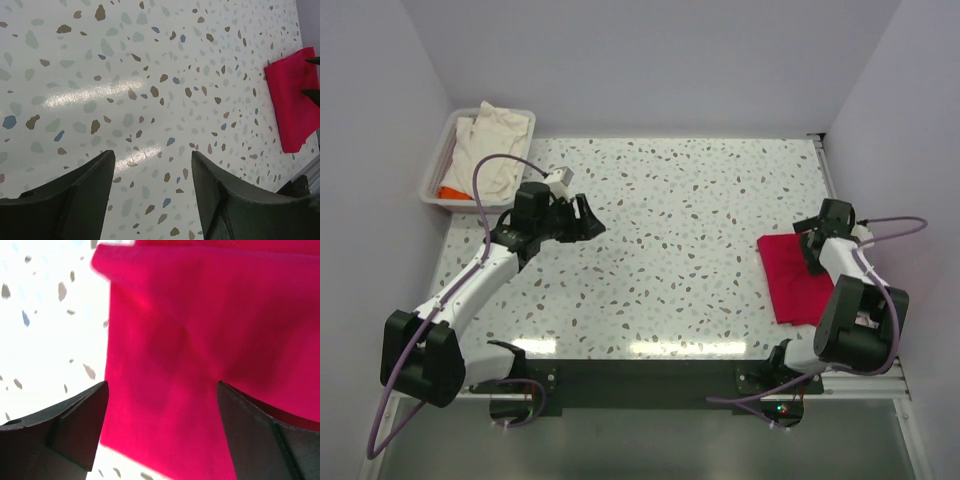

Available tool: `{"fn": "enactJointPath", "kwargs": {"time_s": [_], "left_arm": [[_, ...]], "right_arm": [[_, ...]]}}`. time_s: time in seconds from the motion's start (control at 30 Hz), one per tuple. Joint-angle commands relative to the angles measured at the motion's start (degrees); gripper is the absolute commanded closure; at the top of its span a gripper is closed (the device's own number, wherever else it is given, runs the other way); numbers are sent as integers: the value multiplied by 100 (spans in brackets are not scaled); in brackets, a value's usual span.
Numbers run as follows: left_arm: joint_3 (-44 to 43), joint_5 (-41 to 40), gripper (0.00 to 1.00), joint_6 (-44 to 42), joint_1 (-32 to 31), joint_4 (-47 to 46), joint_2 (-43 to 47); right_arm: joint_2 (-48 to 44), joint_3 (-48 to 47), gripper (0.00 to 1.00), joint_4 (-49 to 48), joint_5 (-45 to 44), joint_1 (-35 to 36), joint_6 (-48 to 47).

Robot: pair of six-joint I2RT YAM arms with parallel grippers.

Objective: Fold and stack the t-shirts
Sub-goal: Reset both grippers

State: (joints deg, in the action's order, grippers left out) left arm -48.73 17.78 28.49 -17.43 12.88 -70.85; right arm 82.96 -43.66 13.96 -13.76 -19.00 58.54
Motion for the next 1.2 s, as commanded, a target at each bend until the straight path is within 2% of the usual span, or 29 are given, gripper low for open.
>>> {"fn": "enactJointPath", "kwargs": {"time_s": [0.0, 0.1, 0.13, 0.27, 0.33, 0.47, 0.53, 0.63, 0.77, 0.9, 1.17], "left_arm": [[-260, 15, 32, 121, -6, -251, 142], [-330, 6, 32, 227, -6, -313, 124], [-400, -46, 32, 245, -6, -304, 115], [-584, -169, 32, 236, -6, -190, 80], [-646, -318, 32, 183, -23, -111, 115], [-717, -923, 32, -80, -164, 39, 220], [-682, -1100, 32, -159, -295, 100, 264], [-699, -1442, 32, -414, -462, 258, 334], [-524, -1908, 32, -818, -656, 320, 493], [-444, -1805, 32, -854, -665, 285, 537], [-444, -1919, 32, -933, -665, 311, 660]], "right_arm": [[-648, -799, 6, 932, -311, 370, -456], [-894, -1327, 3, 1293, -417, 1186, -842], [-930, -1451, 2, 1390, -504, 1702, -897], [-1001, -1909, 1, 1540, -427, 3012, -1249], [-1001, -1997, 1, 1382, -347, 3480, -1424], [-887, -2138, 1, 1145, -478, 5024, -1854], [-843, -2103, 1, 1005, -374, 5545, -1960], [-956, -1945, 1, 768, -172, 5898, -2092], [-1369, -1708, 1, 495, -30, 6005, -2277], [-1581, -1426, 1, 362, -206, 6067, -2313], [-1520, -1452, 1, 406, -215, 6093, -2567]]}}
